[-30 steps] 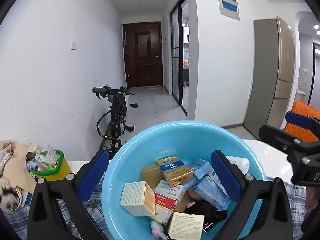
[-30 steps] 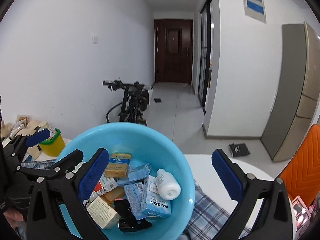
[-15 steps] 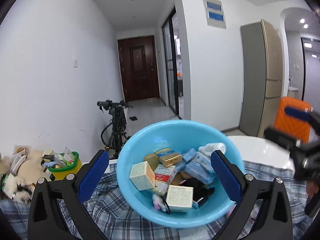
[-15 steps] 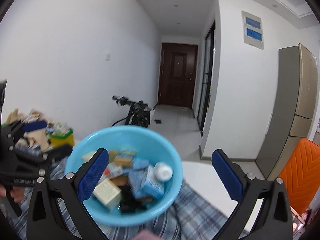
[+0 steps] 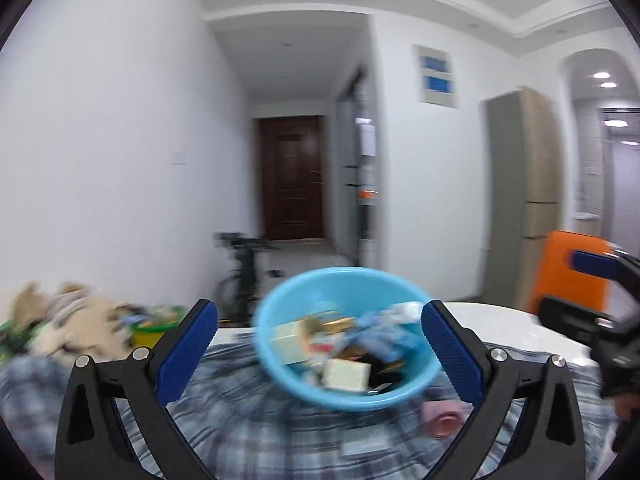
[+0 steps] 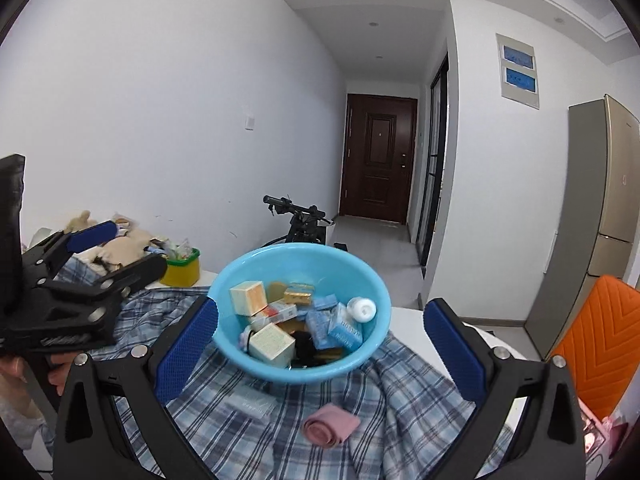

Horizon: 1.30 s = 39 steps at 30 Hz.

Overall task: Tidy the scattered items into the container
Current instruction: 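Withdraw both tools from the basin toward the grey card and pink roll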

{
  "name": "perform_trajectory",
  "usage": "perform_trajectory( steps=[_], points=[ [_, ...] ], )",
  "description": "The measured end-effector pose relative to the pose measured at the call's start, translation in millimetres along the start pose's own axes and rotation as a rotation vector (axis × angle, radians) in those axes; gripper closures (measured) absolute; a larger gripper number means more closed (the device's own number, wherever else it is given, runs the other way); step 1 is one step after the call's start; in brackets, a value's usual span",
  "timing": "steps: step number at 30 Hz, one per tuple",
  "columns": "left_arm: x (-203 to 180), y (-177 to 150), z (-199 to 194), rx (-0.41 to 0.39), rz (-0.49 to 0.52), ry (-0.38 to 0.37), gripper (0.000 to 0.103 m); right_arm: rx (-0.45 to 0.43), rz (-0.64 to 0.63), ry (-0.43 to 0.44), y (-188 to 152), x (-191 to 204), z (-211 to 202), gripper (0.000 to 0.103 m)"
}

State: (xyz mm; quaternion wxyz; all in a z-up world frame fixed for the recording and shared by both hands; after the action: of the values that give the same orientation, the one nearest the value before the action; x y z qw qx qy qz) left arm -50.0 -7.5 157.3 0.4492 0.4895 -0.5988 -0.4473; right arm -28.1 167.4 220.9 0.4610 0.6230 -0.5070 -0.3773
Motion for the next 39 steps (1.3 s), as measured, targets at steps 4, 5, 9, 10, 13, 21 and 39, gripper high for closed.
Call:
perform_trajectory(
  steps=[4, 5, 9, 10, 13, 21, 39],
  points=[
    [-1, -9, -6, 0.015, 0.017, -0.025, 0.0, -0.014, 0.0, -0.023, -12, 2, -7, 0.001],
    [-3, -10, -4, 0.044, 0.023, -0.038, 0.0, -0.016, 0.008, -0.03, -13, 1, -7, 0.001],
    [-2, -18, 6, 0.117, -0.02, -0.17, 0.0, -0.028, 0.056, -0.042, -12, -6, -9, 0.0],
    [-1, -20, 7, 0.122, -0.036, -0.178, 0.0, -0.033, 0.062, -0.046, -13, -8, -11, 0.0],
    [2, -29, 11, 0.127, -0.069, -0.128, 0.0, -0.026, 0.056, -0.058, -19, -9, -11, 0.0],
    [-13, -69, 20, 0.294, 0.0, -0.157, 0.0, 0.07, 0.098, -0.047, -60, -12, 0, 0.0],
    [-50, -149, 31, 0.506, 0.022, -0.276, 0.0, 0.266, 0.208, -0.103, -152, -30, 19, 0.0]
  ],
)
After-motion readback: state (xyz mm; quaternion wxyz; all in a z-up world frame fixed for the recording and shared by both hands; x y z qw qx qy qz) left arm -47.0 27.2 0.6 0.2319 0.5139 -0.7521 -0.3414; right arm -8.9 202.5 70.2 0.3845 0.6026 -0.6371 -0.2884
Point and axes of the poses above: each gripper's, at about its wrist camera, not at the fingertips, and z roughly the way its jaws point, x to its left, y to its top, the point moved 1 cm from there along z, roughly the way its jaws point, and after that the axes turned 4 degrees about z, right-handed, at the moved point
